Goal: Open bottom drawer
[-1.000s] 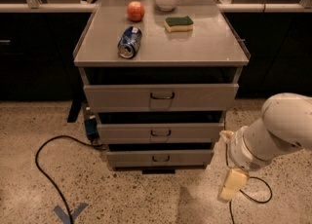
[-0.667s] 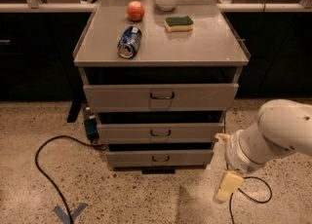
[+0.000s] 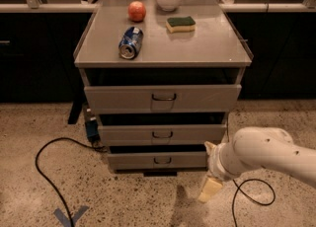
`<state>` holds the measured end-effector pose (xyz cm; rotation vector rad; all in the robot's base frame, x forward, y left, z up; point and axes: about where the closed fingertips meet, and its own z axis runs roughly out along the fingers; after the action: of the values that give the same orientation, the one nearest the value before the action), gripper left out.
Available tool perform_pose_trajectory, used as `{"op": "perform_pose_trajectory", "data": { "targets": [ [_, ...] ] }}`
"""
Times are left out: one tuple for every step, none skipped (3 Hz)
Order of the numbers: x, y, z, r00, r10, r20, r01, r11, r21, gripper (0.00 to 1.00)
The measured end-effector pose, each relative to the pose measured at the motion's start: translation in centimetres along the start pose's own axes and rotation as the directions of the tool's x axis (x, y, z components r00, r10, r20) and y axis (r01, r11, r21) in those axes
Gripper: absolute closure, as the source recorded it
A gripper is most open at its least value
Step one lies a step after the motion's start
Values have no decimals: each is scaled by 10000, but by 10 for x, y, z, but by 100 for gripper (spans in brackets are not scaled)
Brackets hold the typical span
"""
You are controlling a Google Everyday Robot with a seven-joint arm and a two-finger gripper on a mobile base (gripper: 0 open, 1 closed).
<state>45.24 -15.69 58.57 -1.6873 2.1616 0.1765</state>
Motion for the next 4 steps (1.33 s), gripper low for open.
{"op": "perform_pose_trajectory", "data": {
  "targets": [
    [3, -23, 48, 9983, 460, 360, -483, 9966, 663, 0],
    [12, -47, 94, 9893, 1211, 818, -1279, 9882, 842, 0],
    [19, -60, 145, 9715, 1929, 1375, -1984, 9797, 273, 0],
    [19, -60, 145, 9715, 1929, 1375, -1984, 9797, 273, 0]
  ]
}}
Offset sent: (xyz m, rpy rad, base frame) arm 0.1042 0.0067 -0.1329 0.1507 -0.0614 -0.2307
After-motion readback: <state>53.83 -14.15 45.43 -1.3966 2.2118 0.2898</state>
